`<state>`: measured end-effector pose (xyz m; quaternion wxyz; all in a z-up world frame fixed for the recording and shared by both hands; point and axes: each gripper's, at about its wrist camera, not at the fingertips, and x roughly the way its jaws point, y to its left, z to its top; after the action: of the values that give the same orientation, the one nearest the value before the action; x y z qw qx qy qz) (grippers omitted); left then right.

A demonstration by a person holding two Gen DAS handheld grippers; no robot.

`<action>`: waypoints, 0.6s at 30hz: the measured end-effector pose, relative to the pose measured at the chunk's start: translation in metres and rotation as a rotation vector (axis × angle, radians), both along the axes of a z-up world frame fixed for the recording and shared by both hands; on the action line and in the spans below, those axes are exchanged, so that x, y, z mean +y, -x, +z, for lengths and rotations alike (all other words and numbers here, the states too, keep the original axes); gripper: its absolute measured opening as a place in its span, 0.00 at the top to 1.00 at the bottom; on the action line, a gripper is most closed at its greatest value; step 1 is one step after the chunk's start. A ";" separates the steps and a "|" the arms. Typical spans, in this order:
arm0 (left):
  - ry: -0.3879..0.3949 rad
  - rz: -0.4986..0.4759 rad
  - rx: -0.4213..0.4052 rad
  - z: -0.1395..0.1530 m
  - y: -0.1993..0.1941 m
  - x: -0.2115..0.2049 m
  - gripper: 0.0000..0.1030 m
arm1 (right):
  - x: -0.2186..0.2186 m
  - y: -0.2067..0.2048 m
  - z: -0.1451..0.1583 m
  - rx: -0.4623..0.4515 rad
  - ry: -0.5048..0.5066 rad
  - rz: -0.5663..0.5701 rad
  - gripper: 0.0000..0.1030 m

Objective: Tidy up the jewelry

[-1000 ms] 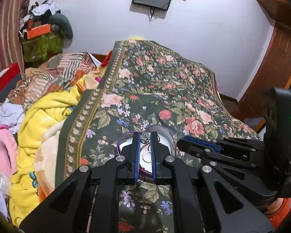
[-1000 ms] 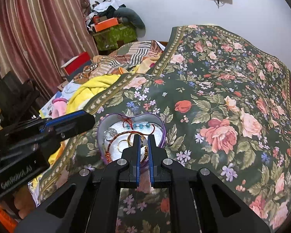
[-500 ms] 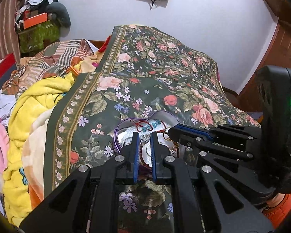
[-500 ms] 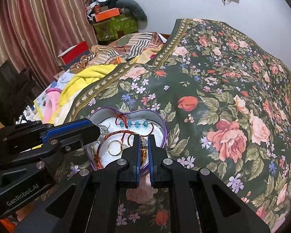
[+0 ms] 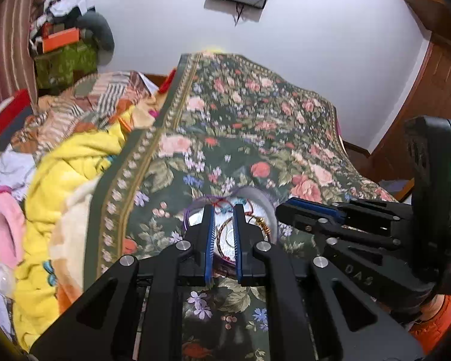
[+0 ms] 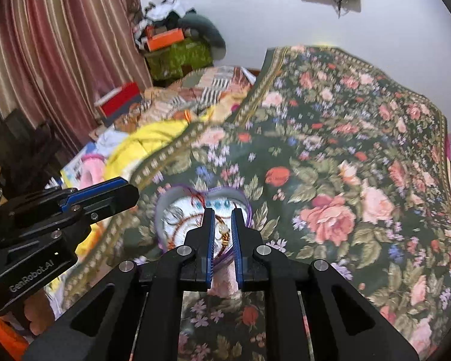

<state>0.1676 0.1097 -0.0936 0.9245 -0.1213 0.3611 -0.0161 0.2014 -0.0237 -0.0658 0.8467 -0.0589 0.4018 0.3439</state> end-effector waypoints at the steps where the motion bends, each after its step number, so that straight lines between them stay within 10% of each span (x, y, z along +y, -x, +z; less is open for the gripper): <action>1: -0.013 0.002 -0.016 0.007 0.004 -0.002 0.92 | -0.003 0.003 0.006 -0.011 -0.012 -0.006 0.91; 14: -0.135 0.029 -0.278 0.105 0.087 -0.030 0.91 | -0.051 0.096 0.123 -0.290 -0.235 -0.061 0.89; 18: -0.193 0.055 -0.384 0.132 0.127 -0.043 0.79 | -0.061 0.129 0.143 -0.380 -0.276 -0.090 0.66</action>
<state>0.0404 0.0671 0.0385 0.9837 -0.0370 0.1748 0.0211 0.0724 -0.0846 0.0771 0.9216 0.0116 0.1865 0.3403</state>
